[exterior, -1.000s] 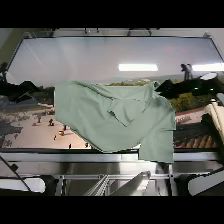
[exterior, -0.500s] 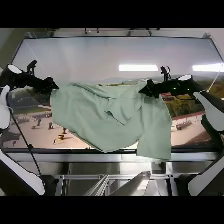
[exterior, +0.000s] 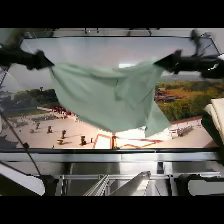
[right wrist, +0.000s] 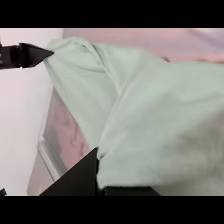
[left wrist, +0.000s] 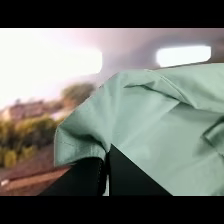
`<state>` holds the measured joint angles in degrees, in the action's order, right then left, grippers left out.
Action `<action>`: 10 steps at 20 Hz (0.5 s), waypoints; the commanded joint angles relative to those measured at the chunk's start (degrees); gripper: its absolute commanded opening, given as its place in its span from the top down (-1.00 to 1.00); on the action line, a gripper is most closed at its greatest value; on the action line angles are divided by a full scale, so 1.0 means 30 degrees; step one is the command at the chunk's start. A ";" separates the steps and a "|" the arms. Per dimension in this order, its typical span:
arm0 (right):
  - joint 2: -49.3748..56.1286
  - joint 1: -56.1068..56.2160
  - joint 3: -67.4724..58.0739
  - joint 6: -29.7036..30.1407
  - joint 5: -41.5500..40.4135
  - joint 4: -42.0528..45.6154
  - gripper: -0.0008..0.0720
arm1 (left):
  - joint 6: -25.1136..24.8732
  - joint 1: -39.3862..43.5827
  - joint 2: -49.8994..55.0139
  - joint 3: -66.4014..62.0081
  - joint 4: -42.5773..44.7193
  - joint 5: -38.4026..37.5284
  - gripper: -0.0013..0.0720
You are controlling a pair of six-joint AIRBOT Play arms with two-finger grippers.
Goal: Fold the shirts.
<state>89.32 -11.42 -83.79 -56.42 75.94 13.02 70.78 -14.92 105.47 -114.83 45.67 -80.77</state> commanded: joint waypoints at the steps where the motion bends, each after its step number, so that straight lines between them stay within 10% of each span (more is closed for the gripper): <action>1: -0.5603 -0.2892 -0.0233 -0.0022 0.0998 -0.1370 0.92 | -0.1297 -0.1173 -0.6958 0.1566 -0.3089 0.0124 0.94; 10: -1.6109 -0.8626 -0.0226 0.1399 0.2601 -0.2222 0.92 | -0.2761 -0.6965 -2.3802 0.7395 -0.2492 0.4495 0.92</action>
<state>49.78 -33.10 -84.44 -54.57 84.33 4.78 65.04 -31.00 46.35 -96.82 37.08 -73.14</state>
